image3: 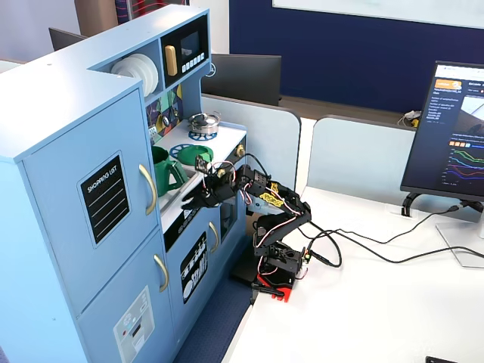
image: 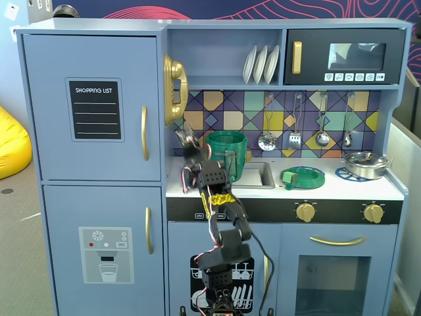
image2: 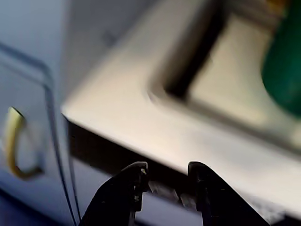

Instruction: Close the left cabinet door

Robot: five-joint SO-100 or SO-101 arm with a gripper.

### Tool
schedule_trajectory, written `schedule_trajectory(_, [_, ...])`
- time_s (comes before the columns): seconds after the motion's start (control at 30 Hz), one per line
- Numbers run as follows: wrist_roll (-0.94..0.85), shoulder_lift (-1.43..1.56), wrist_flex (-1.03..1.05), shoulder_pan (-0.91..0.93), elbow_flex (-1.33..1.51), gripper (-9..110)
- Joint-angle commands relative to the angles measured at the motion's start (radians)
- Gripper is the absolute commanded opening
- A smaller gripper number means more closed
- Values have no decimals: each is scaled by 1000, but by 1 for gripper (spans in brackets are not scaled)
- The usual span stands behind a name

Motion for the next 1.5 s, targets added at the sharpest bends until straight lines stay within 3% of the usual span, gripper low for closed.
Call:
schedule_trajectory(0.0, [23, 130, 38, 146, 175, 0])
schedule_trajectory(0.53, [144, 514, 146, 310, 816, 0])
schedule_trajectory(1.17, [275, 683, 522, 333, 1045, 0])
schedule_trajectory(1.47, [413, 683, 517, 337, 1045, 0])
